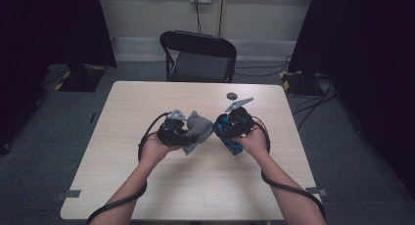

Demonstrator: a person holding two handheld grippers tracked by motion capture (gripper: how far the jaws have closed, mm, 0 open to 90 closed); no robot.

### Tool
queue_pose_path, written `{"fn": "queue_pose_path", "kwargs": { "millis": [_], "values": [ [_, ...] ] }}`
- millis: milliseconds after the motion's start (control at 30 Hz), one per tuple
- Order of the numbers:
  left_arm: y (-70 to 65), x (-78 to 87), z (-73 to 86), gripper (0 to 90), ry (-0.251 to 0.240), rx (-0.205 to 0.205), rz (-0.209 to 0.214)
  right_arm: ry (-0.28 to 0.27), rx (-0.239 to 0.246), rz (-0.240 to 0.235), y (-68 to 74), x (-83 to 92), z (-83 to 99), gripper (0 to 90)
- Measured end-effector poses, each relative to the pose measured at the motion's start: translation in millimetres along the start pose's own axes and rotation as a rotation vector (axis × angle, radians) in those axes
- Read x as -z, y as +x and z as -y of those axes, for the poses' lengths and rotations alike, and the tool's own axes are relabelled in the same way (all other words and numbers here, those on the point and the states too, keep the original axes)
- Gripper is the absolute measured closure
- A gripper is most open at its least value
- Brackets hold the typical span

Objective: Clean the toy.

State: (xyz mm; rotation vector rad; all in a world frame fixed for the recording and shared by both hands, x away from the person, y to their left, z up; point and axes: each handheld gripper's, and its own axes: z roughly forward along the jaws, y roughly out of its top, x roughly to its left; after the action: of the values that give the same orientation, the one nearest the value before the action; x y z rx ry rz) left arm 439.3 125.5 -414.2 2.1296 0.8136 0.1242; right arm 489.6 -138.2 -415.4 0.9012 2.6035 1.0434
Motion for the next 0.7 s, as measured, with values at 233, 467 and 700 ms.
{"fn": "queue_pose_path", "kwargs": {
  "millis": [233,467,700],
  "values": [
    [20.0,23.0,9.6,69.5,-0.038,0.069,-0.067,0.005,0.007,-0.006,-0.1,1.2,2.5,25.6],
    [23.8,22.7,-11.5,69.3,-0.091,0.104,-0.077,0.005,0.038,-0.038,13.0,-3.0,-0.7,25.6],
    [8.6,5.2,-34.9,69.1,-0.103,0.081,-0.025,0.003,0.059,-0.060,22.0,-6.7,-3.8,25.6]
  ]
}}
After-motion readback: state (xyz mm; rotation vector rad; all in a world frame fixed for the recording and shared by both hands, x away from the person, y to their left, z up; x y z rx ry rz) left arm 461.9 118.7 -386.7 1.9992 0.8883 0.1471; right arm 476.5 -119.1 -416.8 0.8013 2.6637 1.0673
